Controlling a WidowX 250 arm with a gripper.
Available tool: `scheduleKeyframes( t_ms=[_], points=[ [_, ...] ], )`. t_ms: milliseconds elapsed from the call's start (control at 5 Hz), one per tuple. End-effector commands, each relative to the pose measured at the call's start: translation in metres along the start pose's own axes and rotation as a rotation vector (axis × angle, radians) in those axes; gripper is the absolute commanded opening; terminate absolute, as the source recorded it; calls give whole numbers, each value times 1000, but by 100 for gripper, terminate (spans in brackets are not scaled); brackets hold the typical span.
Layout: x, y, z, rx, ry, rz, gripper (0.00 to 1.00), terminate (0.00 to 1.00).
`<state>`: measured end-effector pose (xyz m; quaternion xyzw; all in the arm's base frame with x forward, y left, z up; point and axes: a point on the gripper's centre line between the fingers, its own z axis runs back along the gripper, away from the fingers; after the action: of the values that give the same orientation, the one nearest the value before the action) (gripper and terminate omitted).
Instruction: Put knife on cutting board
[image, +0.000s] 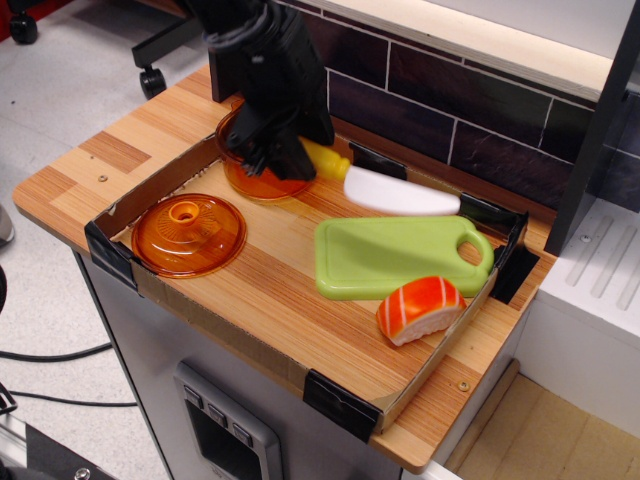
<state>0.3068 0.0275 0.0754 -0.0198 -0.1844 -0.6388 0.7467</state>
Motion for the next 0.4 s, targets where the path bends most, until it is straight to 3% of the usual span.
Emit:
scheduleKeyframes(
  t_ms=[0,200],
  points=[
    [-8,8,-20,55,93,296,0,0],
    [-5,7,-35,27,109,278,0,0]
  ],
)
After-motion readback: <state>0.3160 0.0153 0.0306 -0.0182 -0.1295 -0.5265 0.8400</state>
